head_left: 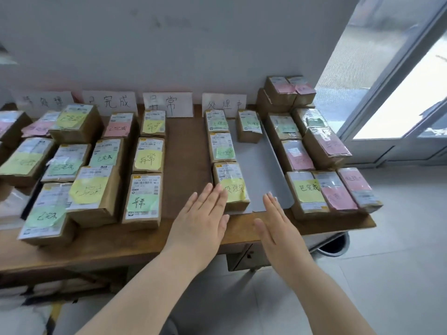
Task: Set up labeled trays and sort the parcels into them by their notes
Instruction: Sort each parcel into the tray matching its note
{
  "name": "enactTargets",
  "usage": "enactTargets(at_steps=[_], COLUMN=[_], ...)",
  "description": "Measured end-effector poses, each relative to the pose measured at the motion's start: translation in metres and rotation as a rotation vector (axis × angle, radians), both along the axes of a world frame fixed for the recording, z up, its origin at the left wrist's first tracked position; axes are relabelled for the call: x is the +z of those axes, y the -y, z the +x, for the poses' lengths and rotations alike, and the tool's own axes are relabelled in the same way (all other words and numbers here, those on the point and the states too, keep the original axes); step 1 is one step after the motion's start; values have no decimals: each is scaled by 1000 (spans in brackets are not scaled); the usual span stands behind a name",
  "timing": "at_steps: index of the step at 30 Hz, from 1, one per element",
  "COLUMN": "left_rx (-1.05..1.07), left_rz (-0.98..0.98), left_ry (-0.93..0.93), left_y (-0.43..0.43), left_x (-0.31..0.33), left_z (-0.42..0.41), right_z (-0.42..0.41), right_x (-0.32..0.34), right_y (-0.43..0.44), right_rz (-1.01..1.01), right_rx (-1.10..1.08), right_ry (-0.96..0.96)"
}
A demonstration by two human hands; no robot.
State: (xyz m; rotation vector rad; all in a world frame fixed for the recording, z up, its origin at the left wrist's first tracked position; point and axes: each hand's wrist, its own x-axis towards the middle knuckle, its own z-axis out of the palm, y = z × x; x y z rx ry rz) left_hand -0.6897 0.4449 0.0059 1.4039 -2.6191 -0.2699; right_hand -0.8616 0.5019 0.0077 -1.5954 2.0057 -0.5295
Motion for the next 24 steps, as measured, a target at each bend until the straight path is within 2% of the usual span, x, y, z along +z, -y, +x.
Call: enactTargets(at_steps=[10, 17, 24], left_rx=[-128, -161, -172], left_rz=[11, 27, 59], left_ry=[36, 70, 77], left_y=[-82, -97, -74], left_x=[4, 10, 2], left_z=[-140, -189, -223], right_z=[-143, -182, -211], right_x=[2, -5, -12], right_y=[-97, -131, -125], right_rz=[-129, -128, -95], right_rx=[-242, -283, -334], right_ry=[200, 250, 248])
